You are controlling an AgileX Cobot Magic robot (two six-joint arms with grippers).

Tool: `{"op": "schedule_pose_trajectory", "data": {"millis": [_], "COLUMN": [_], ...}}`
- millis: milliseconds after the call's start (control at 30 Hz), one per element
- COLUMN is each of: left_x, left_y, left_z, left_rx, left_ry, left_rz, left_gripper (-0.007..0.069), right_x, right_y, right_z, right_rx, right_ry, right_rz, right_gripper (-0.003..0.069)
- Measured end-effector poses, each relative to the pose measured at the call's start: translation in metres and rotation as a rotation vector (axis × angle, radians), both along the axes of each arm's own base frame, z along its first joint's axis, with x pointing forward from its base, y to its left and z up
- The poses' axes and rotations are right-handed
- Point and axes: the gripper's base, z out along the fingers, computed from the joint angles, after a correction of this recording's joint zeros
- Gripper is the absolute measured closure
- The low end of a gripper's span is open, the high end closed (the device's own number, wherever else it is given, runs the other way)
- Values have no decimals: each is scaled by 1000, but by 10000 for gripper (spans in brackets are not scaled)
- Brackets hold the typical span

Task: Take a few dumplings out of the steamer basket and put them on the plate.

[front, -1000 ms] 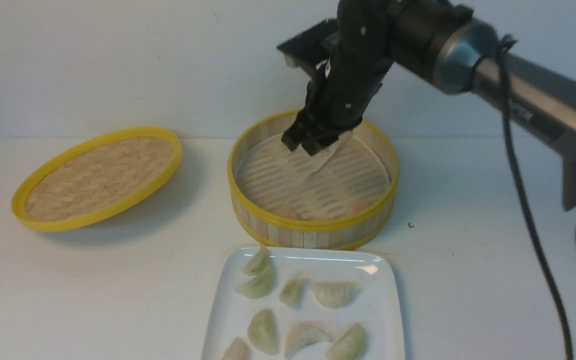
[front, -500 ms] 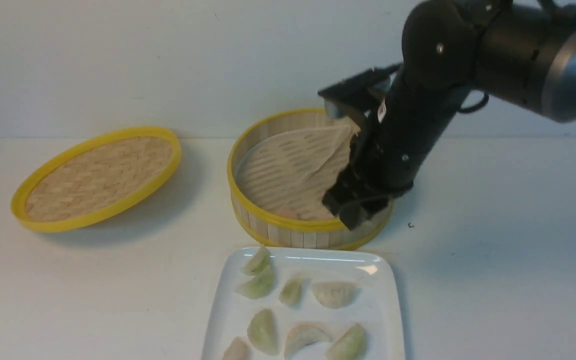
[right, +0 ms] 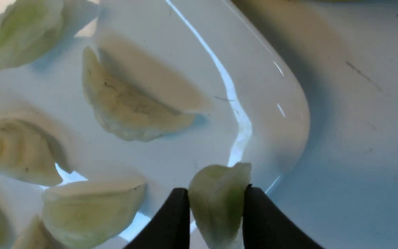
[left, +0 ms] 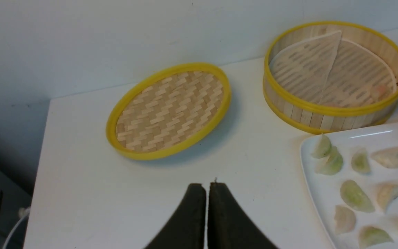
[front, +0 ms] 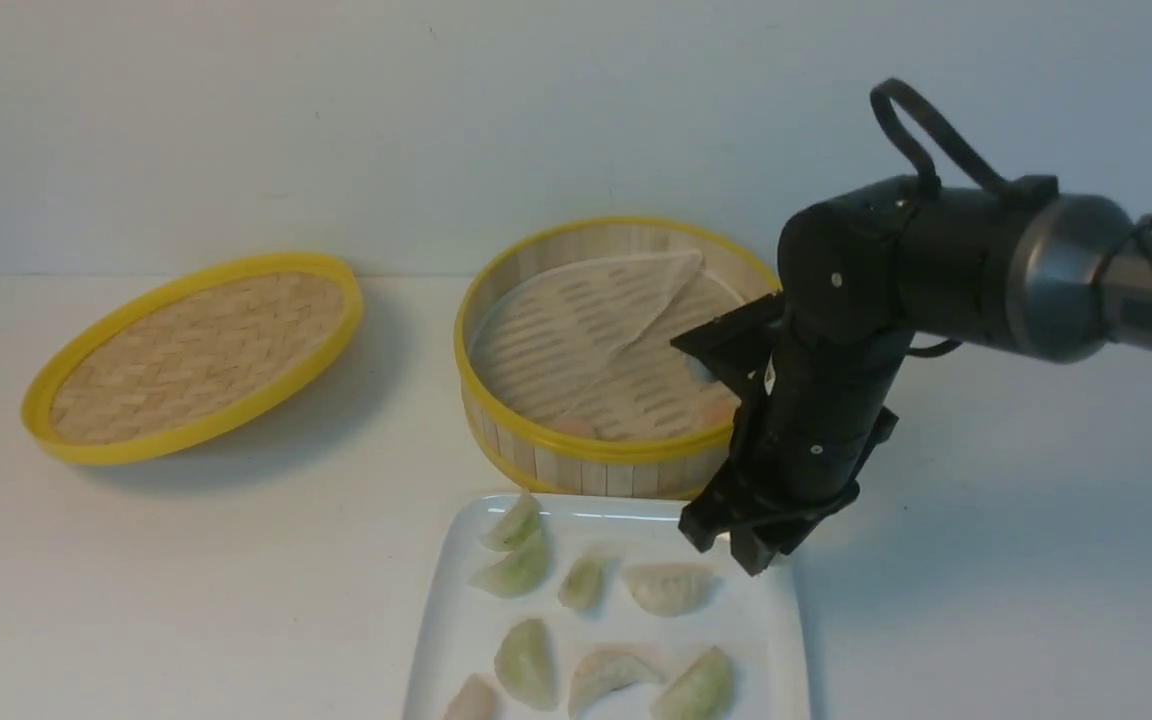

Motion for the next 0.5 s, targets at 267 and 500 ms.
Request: {"op": "schedule_pose_trajectory", "data": {"millis": [267,500], "left_x": [0,0], "left_y": [0,0], "left_z": [0,0], "left_rx": [1,1], "left_ry": [-1,-1], "left_rz": [1,1], "left_gripper": [631,631], "right_x": [1,5], "right_y": [4,3], "right_z": [-14,10], "right_rx": [12,-18], "right_ry": [48,29], "right_rz": [-20,-10], "right_gripper": [251,221]}}
